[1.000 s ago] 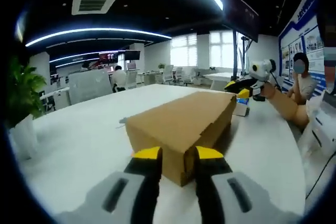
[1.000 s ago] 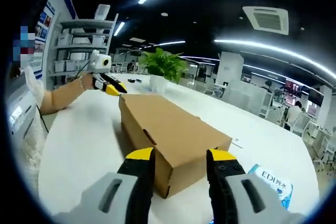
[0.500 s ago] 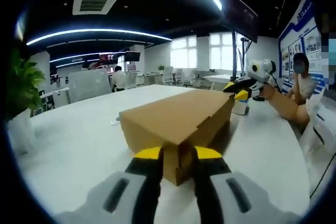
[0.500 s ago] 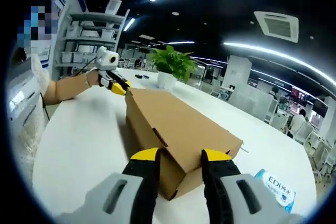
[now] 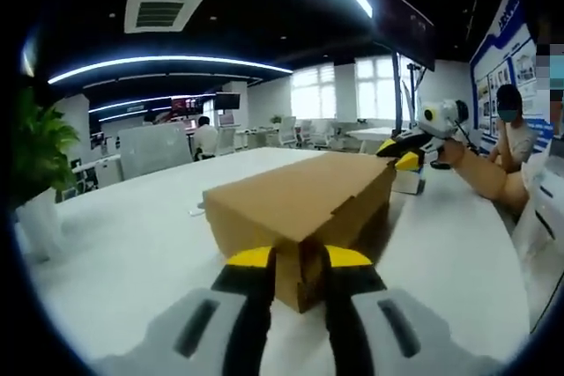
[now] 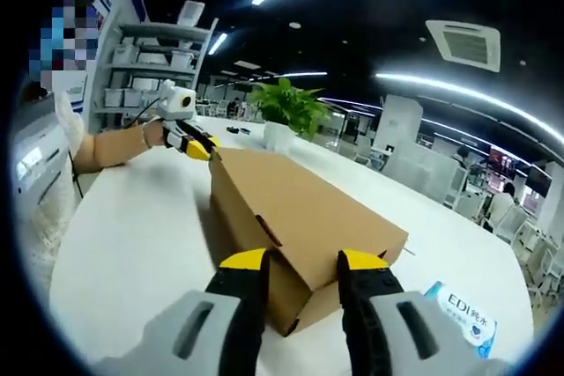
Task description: Operate the shoe box by opening the lid, removing the specified soft item, and placing it in the target area until the item is outside and the box remains undamaged.
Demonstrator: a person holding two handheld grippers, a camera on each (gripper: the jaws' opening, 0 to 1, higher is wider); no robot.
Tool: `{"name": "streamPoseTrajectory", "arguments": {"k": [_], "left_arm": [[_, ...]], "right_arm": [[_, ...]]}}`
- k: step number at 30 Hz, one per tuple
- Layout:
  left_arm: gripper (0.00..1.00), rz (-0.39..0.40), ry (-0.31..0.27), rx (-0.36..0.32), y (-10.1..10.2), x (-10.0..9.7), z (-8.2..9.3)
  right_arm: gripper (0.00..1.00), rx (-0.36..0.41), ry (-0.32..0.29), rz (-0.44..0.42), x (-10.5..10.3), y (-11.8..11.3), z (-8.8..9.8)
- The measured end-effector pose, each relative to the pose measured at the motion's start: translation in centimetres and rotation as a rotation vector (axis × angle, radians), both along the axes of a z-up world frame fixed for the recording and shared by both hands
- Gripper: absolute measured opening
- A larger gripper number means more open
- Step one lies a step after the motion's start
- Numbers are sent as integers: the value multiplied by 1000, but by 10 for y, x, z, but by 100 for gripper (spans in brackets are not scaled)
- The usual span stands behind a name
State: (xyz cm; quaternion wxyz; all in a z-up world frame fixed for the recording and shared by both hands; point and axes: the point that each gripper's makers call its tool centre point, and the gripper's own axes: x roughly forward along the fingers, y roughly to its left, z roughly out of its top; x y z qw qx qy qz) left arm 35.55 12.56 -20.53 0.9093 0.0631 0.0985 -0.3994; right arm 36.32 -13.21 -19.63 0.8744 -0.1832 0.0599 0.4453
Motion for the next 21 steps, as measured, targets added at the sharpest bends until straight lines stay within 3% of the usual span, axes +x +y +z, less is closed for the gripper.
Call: {"name": "streamPoseTrajectory", "arguments": {"k": [7,10,13,16,21], "left_arm": [[21,1,-13,5,1,3,0],[21,-4,-20,17,1,2,0],[23,7,-44,22,3,2,9],[24,26,-79,-4,8,-1,29],[26,100,-159,7,18,-14,64]], "right_arm": [[32,7,-7,4,1,1,0],[38,53,30,-8,-2,2,2],[40,73,-4,-31,-4,0,14],[40,137,-41,-69,-10,-4,39],[45,163,-102,-155,-24,-18,67]]}}
